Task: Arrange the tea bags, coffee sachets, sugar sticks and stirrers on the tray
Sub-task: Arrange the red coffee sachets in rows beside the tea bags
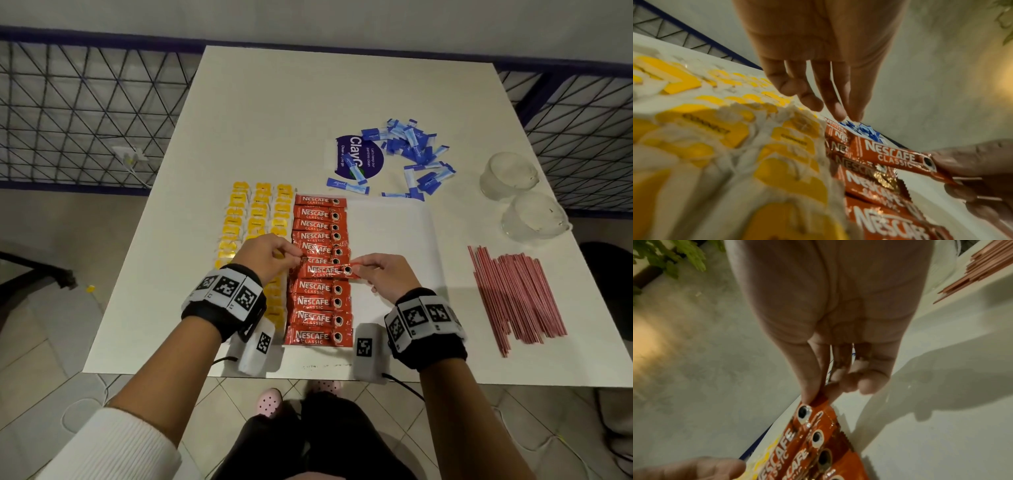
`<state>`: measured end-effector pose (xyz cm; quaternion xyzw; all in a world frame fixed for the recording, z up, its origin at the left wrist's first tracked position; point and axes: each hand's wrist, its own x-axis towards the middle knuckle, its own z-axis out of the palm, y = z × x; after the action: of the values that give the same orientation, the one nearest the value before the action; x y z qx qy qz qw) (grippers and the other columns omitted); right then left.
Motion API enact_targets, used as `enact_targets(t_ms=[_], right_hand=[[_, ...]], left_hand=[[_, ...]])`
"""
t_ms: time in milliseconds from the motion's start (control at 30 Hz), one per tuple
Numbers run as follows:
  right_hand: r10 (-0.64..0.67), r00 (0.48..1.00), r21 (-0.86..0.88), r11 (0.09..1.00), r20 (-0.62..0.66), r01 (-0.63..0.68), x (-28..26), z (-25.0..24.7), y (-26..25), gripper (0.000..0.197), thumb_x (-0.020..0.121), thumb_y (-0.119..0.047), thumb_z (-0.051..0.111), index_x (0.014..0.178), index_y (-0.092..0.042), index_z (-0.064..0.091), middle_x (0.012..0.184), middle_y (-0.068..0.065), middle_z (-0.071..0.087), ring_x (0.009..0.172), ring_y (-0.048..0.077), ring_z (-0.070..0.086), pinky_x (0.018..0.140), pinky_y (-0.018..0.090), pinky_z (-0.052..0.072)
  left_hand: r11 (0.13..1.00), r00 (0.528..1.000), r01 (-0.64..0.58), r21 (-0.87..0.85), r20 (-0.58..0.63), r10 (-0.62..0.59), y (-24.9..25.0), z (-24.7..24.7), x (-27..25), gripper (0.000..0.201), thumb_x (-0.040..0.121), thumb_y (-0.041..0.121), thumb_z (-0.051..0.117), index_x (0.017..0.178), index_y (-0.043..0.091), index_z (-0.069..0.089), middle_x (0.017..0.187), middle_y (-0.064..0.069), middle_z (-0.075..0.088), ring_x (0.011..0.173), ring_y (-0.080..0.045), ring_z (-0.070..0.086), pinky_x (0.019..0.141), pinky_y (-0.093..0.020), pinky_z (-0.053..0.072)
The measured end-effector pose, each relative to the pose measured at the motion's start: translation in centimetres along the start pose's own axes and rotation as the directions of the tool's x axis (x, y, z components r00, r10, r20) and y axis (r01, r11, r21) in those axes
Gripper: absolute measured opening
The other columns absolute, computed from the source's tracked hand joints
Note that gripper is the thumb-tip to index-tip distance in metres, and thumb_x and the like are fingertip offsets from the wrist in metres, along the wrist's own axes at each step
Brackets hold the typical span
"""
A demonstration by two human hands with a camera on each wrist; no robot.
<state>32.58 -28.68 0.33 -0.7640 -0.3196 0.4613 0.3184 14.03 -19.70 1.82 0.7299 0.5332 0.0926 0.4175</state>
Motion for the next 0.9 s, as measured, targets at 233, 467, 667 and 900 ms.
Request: enact_targets(t_ms=[233, 467, 667, 900], right_hand=[[0.043, 0.998, -0.059, 0.997, 0.042, -0.041, 0.7, 1.1, 0.0, 0.013, 0.085, -0.014, 0.064, 0.097, -0.012, 0.070, 0.099, 0.006, 0.069, 0.096, 0.019, 0.064, 0.095, 0.033, 0.048], [0.074, 0.996, -0.068, 0.995, 0.041, -0.071, 1.3, 0.8, -0.1, 0.017, 0.079, -0.011, 0.070, 0.071, -0.025, 0.063, 0.074, -0.004, 0.061, 0.080, 0.019, 0.057, 0.084, 0.032, 0.047], [0.036, 0.999, -0.117, 0.993, 0.039, -0.031, 1.1, 0.8, -0.6, 0.018, 0.078, -0.012, 0.071, 0.072, -0.025, 0.062, 0.088, 0.001, 0.062, 0.093, 0.021, 0.061, 0.092, 0.034, 0.048], [0.054, 0.996, -0.125, 0.991, 0.066, -0.045, 1.5, 1.0, -1.1, 0.021, 0.077, -0.012, 0.072, 0.070, -0.027, 0.060, 0.093, 0.002, 0.063, 0.099, 0.024, 0.062, 0.095, 0.041, 0.049]], left_hand=[[0.953, 0.982, -0.081, 0.292, 0.190, 0.026, 0.3, 0.5, 0.8, 0.021, 0.087, 0.024, 0.063, 0.107, 0.020, 0.065, 0.097, 0.006, 0.047, 0.090, -0.009, 0.045, 0.080, -0.020, 0.036], [0.935, 0.979, -0.094, 0.342, 0.200, 0.026, 0.2, 0.4, 1.2, 0.019, 0.087, 0.027, 0.062, 0.106, 0.022, 0.064, 0.098, 0.008, 0.048, 0.092, -0.009, 0.048, 0.080, -0.020, 0.037], [0.921, 0.985, -0.095, 0.377, 0.172, 0.032, -0.1, 0.6, 1.5, 0.016, 0.087, 0.029, 0.063, 0.102, 0.024, 0.064, 0.099, 0.008, 0.049, 0.099, -0.012, 0.049, 0.092, -0.030, 0.044], [0.884, 0.981, -0.121, 0.451, 0.193, 0.036, 0.1, 0.2, 1.7, 0.018, 0.088, 0.031, 0.060, 0.105, 0.025, 0.063, 0.106, 0.007, 0.052, 0.102, -0.012, 0.051, 0.088, -0.028, 0.045]])
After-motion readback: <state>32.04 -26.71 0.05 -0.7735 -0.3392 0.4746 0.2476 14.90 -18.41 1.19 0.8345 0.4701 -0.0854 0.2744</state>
